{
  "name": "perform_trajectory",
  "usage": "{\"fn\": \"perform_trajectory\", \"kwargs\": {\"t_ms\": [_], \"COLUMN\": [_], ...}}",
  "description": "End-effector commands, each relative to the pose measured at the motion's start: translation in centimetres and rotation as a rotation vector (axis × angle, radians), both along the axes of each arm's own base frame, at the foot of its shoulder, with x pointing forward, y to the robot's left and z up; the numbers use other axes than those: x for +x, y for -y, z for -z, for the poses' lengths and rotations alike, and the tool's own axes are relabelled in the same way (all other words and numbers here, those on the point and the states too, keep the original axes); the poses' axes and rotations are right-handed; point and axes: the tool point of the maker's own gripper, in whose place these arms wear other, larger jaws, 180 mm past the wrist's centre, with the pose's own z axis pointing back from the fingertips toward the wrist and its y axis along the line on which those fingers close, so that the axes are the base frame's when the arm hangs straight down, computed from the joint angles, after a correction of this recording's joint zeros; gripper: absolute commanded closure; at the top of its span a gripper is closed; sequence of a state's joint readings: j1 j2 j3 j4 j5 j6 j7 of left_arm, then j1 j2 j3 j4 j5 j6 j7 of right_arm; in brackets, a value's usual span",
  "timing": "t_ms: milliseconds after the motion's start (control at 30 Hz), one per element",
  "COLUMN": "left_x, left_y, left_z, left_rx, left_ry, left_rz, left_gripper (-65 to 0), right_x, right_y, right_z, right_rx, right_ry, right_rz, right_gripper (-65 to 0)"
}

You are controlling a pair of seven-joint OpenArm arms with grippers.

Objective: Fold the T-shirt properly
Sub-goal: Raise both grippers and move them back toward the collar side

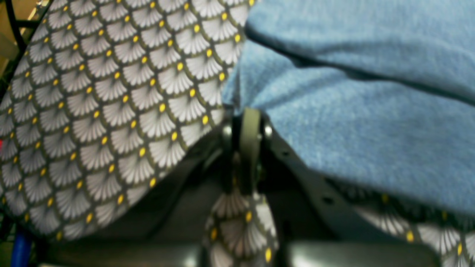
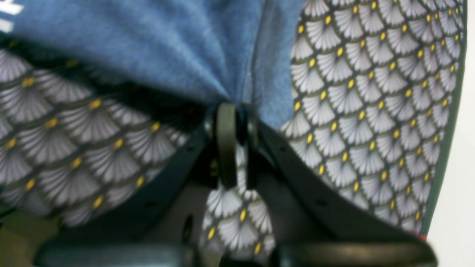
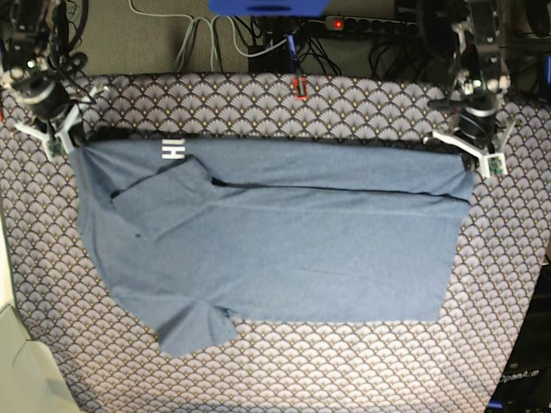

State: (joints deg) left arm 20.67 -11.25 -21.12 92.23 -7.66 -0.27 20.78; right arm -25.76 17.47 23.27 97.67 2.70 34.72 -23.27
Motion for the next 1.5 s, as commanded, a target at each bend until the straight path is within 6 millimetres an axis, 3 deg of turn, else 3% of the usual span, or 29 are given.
{"fn": "perform_trajectory", "kwargs": {"t_ms": [0,300,400,533,1133,1200,1300,1400,1467], "left_x": [-0.2,-3.7,-4.6,-4.8,-5.0,-5.1,-5.2,-5.3,-5.3], "left_y": [-0.6,-0.2,-1.1,-2.5,-2.7,-2.6,-2.3,-0.4,0.3], "left_z": [-1.3,0.1,0.2,-0.4,-0.1,0.0,0.2,0.7,0.8], "left_rx": [0.036,0.04,0.05,0.069,0.07,0.068,0.064,0.029,0.016], "left_ry": [0.035,-0.039,-0.053,-0.043,-0.059,-0.062,-0.071,-0.087,-0.09], "left_rz": [0.006,0.018,-0.002,-0.037,-0.036,-0.035,-0.019,0.081,0.119], "left_gripper": [-0.3,-0.3,-0.3,-0.3,-1.1,-6.4,-19.4,-33.7,-42.3], "right_x": [-0.1,-3.6,-3.9,-4.1,-4.5,-4.5,-4.6,-5.2,-5.2], "right_y": [0.3,-0.4,-0.4,-0.3,-0.2,-0.2,-0.2,-0.1,0.7], "right_z": [-0.9,0.1,0.2,0.3,0.7,0.7,0.7,0.9,0.5], "right_rx": [-0.003,0.028,0.028,0.027,0.021,0.021,0.021,0.018,0.007], "right_ry": [0.024,-0.045,-0.053,-0.057,-0.075,-0.076,-0.079,-0.091,-0.081], "right_rz": [-0.003,-0.004,-0.005,-0.006,-0.002,-0.001,-0.001,-0.002,0.015], "right_gripper": [0.0,0.0,0.0,0.0,0.0,-4.0,-14.4,-27.6,-32.6]}}
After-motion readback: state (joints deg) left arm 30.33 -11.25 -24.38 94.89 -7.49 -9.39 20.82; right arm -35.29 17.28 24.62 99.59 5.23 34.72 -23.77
